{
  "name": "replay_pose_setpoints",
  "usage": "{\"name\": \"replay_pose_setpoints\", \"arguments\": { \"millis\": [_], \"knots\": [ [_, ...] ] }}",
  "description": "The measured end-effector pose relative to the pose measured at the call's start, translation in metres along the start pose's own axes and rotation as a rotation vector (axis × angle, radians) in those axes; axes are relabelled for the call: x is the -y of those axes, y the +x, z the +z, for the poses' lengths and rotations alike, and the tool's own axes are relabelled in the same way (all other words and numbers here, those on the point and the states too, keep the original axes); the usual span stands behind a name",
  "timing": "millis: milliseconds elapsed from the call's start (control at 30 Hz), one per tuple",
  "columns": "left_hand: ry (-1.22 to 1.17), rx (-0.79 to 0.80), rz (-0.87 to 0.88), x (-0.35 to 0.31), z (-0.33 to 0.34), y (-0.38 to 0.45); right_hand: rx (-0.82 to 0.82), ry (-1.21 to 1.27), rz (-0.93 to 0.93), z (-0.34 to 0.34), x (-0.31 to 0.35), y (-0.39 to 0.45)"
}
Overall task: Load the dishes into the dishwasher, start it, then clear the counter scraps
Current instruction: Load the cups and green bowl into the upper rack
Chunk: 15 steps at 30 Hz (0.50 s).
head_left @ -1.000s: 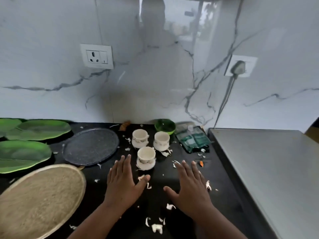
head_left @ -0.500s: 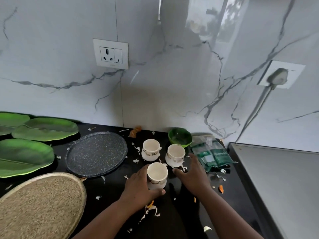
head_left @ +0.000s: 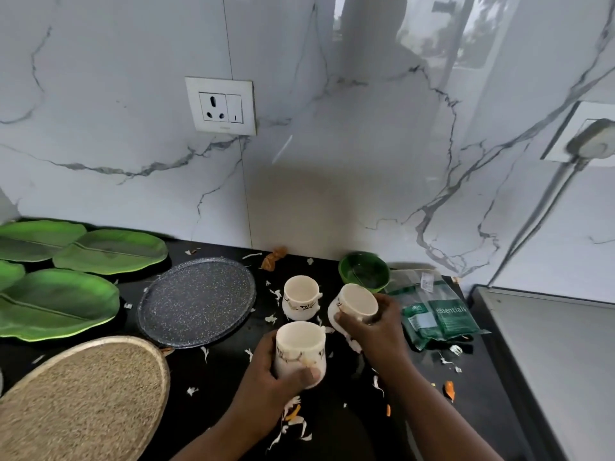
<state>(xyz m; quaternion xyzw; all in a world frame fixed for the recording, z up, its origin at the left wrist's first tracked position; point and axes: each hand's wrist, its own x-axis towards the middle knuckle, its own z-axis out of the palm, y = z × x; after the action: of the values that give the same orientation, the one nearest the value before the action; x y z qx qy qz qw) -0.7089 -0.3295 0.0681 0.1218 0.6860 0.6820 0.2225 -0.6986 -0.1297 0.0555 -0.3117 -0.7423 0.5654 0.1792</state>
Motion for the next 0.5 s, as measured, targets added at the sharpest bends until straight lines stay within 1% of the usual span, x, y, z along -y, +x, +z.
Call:
{"name": "replay_pose_setpoints", "arguments": {
  "millis": [33,100,133,200,300,367,400,500],
  "knots": [
    [-0.153,0.032,-0.050,-0.005,0.001,-0.002,0.045,0.168,0.077,-0.006,0.006,-0.006],
    [-0.466,0.087,-0.184,-0.014,0.004,-0.006,0.188,0.546,0.253,-0.019,0.017,-0.020],
    [-0.580,0.116,-0.245,-0.020,0.006,-0.009,0.263,0.730,0.314,-0.027,0.022,-0.028],
    [-0.712,0.202,-0.315,-0.032,0.010,-0.019,0.347,0.991,0.349,-0.042,0.032,-0.048],
    [-0.752,0.323,-0.363,-0.044,0.022,-0.035,0.314,1.260,0.276,-0.070,0.038,-0.083],
    [-0.740,0.390,-0.410,-0.048,0.034,-0.049,0.259,1.362,0.188,-0.093,0.040,-0.110],
    [-0.721,0.417,-0.446,-0.048,0.042,-0.056,0.220,1.381,0.170,-0.106,0.038,-0.125],
    [-0.682,0.509,-0.543,-0.046,0.070,-0.078,0.105,1.357,0.195,-0.145,0.026,-0.169]
  ]
}}
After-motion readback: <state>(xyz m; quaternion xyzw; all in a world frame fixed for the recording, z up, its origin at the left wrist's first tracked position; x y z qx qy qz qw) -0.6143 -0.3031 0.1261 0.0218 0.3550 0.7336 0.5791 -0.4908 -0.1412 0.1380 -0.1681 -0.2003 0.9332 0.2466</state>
